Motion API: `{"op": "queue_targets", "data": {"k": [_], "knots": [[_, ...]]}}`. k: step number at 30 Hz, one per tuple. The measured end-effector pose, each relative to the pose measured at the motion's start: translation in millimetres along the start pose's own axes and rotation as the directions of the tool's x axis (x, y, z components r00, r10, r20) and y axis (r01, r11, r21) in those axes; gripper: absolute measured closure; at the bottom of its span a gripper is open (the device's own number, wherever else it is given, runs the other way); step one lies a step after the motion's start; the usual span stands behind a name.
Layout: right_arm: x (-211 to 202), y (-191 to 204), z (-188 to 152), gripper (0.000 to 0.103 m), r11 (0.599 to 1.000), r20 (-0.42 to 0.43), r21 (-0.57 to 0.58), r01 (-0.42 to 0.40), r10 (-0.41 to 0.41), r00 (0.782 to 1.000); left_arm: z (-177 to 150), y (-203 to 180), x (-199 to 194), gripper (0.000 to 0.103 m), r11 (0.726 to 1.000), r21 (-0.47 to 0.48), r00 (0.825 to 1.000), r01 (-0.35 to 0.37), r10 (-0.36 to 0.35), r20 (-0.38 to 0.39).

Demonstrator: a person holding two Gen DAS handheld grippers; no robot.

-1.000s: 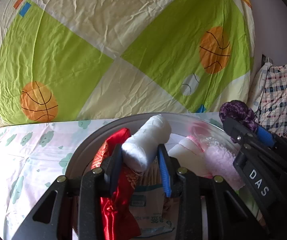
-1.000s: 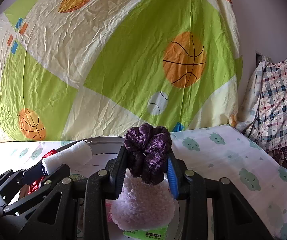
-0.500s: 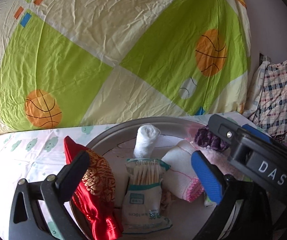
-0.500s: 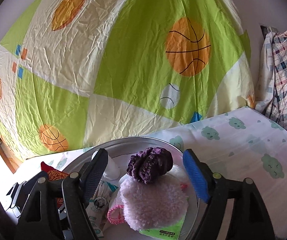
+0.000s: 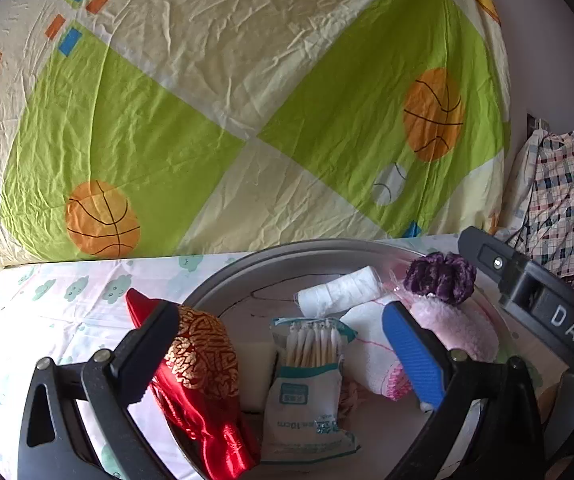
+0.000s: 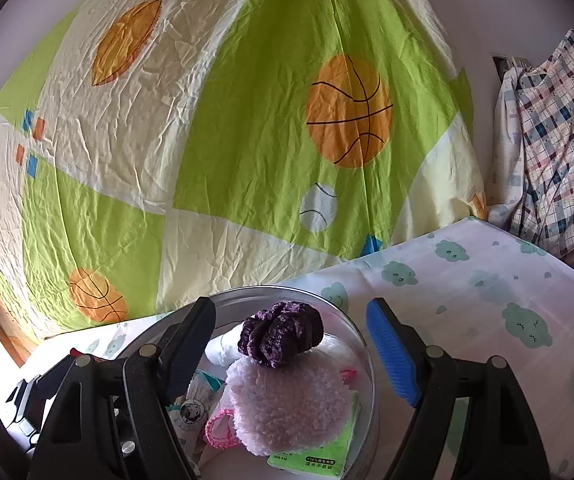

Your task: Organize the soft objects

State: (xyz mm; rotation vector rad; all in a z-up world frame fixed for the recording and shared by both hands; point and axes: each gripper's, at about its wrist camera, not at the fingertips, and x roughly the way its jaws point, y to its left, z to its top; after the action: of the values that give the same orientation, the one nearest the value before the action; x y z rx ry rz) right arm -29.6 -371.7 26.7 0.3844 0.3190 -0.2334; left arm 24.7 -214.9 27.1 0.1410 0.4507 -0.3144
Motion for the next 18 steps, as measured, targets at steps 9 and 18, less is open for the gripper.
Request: {"op": "queue_targets", "data": {"k": [9,18], "knots": [[-22,8,-1,0.016,0.996,0.142,-0.036,0.081,-0.075,0.987,-7,7,-16,0.000,0.999,-0.007,0.997,-0.043,0.044,0.066],[-31,22,-6,0.016,0.984,0.205,-0.117,0.136,-0.110,0.973,-11,11,-10,0.000,0.998,0.012,0.997,-0.062,0.061,0.053]]}}
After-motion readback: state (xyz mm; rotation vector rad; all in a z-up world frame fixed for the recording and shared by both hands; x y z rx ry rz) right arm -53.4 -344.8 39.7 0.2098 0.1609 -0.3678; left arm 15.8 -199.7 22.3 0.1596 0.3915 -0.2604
